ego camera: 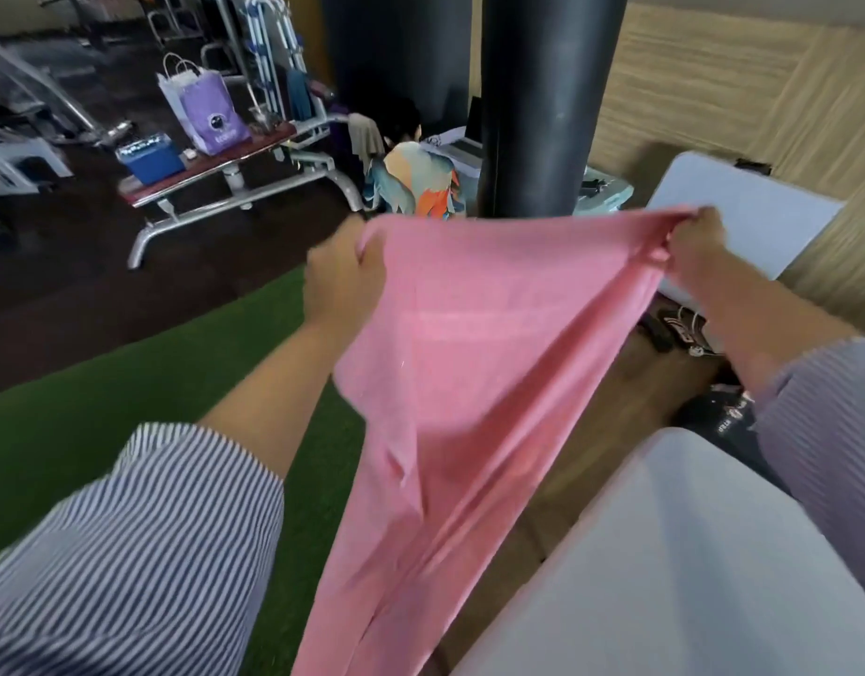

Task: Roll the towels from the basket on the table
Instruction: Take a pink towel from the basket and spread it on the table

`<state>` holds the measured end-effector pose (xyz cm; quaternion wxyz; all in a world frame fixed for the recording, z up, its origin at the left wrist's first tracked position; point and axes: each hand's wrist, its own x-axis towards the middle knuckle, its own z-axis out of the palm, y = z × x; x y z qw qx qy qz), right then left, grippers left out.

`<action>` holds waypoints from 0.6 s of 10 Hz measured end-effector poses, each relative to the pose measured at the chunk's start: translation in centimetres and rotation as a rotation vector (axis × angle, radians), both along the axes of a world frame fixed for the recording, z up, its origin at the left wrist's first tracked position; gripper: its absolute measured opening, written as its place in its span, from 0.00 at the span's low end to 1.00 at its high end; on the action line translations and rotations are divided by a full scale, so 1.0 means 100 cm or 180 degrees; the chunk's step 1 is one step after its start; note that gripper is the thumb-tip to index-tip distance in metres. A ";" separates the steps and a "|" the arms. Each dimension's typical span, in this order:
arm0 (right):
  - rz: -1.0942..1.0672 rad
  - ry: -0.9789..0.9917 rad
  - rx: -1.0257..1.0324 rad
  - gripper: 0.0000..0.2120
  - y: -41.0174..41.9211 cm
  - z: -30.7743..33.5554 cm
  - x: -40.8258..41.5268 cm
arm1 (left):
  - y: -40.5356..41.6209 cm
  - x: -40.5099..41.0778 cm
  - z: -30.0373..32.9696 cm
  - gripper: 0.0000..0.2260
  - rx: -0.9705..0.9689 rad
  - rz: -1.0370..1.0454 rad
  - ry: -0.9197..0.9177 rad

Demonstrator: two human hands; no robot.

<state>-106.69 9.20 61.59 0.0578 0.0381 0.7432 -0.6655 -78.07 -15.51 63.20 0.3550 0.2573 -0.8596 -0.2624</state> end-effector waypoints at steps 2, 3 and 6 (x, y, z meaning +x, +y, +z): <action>0.0192 0.0594 -0.0159 0.07 0.009 0.064 -0.006 | -0.003 -0.021 0.050 0.12 -0.0076 0.0085 0.0733; 0.0363 0.0758 0.0649 0.04 0.038 0.008 0.011 | 0.009 0.019 -0.006 0.16 -0.0095 0.0104 0.0212; 0.1458 0.0366 0.3094 0.13 0.106 -0.116 0.042 | 0.075 0.141 -0.143 0.19 0.0356 -0.0625 -0.1825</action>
